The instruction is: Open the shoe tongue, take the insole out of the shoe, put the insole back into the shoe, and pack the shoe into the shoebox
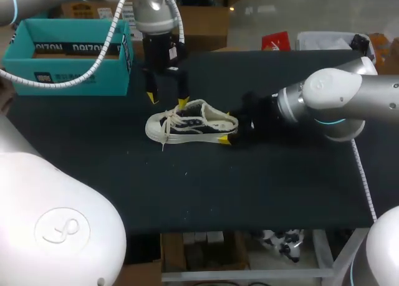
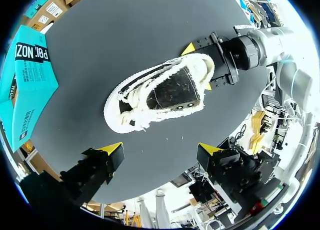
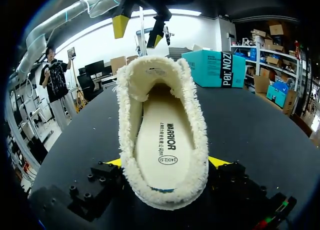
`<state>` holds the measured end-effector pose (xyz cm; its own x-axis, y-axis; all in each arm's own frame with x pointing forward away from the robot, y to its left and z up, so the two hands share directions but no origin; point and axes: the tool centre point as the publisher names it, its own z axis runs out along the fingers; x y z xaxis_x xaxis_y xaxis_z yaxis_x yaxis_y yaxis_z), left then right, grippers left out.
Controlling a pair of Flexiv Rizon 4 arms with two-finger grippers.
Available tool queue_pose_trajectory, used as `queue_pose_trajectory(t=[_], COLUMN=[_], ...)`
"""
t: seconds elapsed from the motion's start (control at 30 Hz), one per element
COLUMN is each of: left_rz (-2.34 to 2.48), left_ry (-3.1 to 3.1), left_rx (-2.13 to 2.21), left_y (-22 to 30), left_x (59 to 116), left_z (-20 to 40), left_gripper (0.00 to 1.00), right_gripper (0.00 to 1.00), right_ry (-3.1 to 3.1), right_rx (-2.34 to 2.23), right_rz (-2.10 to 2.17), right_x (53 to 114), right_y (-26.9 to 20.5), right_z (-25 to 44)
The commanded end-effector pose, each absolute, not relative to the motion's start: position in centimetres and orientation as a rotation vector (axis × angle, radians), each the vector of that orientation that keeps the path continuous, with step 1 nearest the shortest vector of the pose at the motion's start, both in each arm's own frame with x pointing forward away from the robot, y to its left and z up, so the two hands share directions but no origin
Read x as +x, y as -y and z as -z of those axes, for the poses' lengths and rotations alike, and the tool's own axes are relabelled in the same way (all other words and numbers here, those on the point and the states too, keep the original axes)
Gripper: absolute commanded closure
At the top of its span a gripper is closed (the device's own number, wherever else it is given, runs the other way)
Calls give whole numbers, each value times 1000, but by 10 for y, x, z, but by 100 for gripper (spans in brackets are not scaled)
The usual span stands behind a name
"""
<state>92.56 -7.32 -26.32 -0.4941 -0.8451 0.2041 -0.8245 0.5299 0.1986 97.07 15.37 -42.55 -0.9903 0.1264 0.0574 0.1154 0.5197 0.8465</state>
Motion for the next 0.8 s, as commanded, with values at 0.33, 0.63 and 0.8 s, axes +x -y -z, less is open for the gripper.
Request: queue_pose_trajectory(t=[0.33, 0.63, 0.8], left_rz=[162, 200, 214], left_ry=[2500, 2448, 2421], left_rx=[1626, 1834, 1956], left_y=[113, 136, 142], left_x=[936, 940, 937], left_z=[271, 285, 294], left_gripper=[0, 8, 28], right_gripper=[100, 100, 100], right_ry=[-2718, -2718, -2718], right_rx=[227, 227, 227], right_rz=[-1529, -1529, -1529], right_x=[970, 970, 970], right_y=[-152, -152, -152], right_z=[430, 430, 430])
